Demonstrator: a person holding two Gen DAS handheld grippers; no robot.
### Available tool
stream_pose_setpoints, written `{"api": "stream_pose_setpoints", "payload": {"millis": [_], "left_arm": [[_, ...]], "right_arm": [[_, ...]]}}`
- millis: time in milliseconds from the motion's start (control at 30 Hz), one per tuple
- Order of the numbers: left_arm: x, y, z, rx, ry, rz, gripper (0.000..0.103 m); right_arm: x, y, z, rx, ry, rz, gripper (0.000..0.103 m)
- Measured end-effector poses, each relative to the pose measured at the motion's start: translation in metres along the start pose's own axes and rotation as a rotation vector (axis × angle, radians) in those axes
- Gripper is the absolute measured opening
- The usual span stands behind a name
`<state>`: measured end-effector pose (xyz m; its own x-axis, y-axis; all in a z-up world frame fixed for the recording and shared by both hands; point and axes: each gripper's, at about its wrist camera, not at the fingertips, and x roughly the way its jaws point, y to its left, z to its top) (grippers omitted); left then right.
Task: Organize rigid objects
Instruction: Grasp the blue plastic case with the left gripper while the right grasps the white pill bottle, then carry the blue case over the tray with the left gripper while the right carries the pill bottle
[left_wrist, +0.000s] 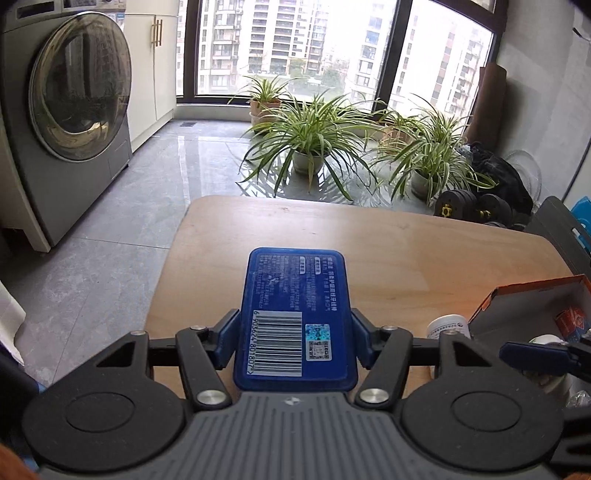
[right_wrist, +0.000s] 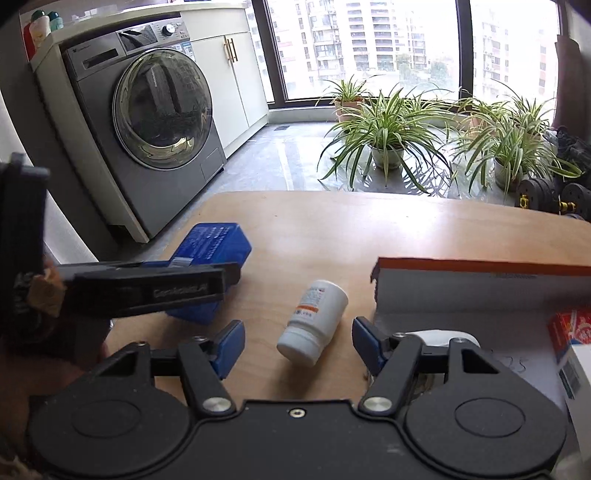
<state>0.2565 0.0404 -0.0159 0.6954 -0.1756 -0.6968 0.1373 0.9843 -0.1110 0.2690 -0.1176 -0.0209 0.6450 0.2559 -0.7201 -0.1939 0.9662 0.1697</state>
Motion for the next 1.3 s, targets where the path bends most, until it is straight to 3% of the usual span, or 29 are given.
{"api": "stream_pose_setpoints", "payload": {"millis": [133, 233, 333, 400, 433, 600, 800, 1033, 1300], "left_arm": [[-0.018, 0.014, -0.006, -0.039, -0.005, 0.017, 0.062], [-0.027, 0.017, -0.01, -0.044, -0.01, 0.033, 0.062], [-0.034, 0.019, -0.01, -0.07, -0.013, 0.025, 0.062], [-0.038, 0.016, -0.01, -0.08, -0.023, 0.023, 0.062], [-0.04, 0.015, -0.011, -0.085, -0.027, 0.019, 0.062], [-0.044, 0.01, -0.014, -0.083, -0.031, 0.003, 0.062], [-0.041, 0.012, -0.022, -0.106, -0.035, -0.016, 0.062], [-0.044, 0.012, -0.025, -0.114, -0.045, -0.022, 0.062], [-0.066, 0.005, -0.03, -0.109, -0.072, -0.022, 0.062]], "right_arm": [[0.024, 0.012, 0.01, -0.057, 0.021, -0.065, 0.07], [0.032, 0.018, 0.009, -0.118, 0.039, -0.124, 0.058], [0.031, 0.02, 0.0, -0.191, 0.047, -0.142, 0.055], [0.028, 0.021, -0.007, -0.225, 0.048, -0.149, 0.042], [0.025, 0.02, -0.01, -0.226, 0.039, -0.132, 0.041], [0.004, 0.004, -0.021, -0.121, -0.015, 0.015, 0.04], [0.014, 0.026, -0.02, -0.224, 0.023, 0.027, 0.04], [0.03, 0.035, -0.012, -0.229, 0.066, 0.043, 0.04], [-0.036, 0.002, -0.015, -0.144, -0.079, 0.009, 0.04]]}}
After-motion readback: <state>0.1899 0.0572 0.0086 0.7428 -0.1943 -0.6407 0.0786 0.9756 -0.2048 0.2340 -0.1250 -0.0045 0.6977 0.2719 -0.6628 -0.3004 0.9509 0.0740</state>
